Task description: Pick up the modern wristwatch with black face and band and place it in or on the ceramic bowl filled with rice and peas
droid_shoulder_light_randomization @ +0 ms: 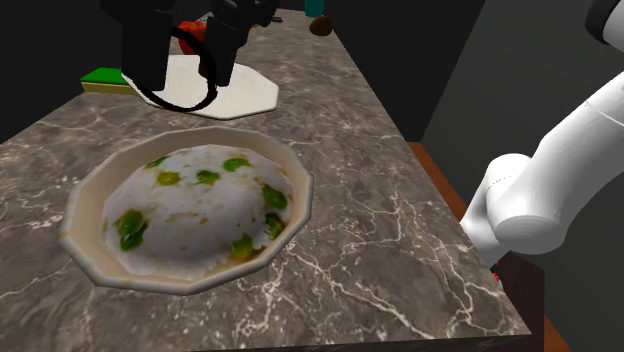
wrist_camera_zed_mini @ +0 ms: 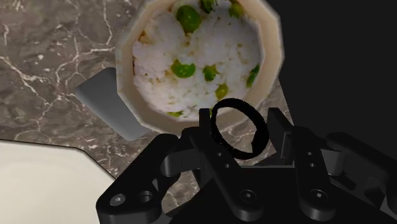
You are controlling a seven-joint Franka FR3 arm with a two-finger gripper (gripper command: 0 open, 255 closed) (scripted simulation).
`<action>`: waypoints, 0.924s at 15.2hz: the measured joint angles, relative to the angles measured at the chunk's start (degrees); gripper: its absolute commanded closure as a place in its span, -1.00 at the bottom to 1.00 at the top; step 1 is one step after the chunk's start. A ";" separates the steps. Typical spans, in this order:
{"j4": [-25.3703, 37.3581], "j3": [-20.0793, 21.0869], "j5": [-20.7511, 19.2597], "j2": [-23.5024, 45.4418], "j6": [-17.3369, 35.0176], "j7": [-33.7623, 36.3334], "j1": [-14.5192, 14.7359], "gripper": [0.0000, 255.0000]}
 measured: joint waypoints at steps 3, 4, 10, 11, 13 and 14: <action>-3.85 -0.61 1.20 -1.69 2.40 -0.89 0.13 1.00; -4.61 -0.65 1.31 -1.83 3.04 -1.04 0.15 1.00; -10.22 -1.31 2.80 -3.95 6.78 -2.25 0.48 1.00; -10.32 -1.33 2.83 -3.98 6.86 -2.29 0.48 1.00; -10.41 -1.36 2.86 -4.02 6.92 -2.34 0.48 1.00; -10.42 -1.37 2.86 -4.02 6.93 -2.35 0.48 1.00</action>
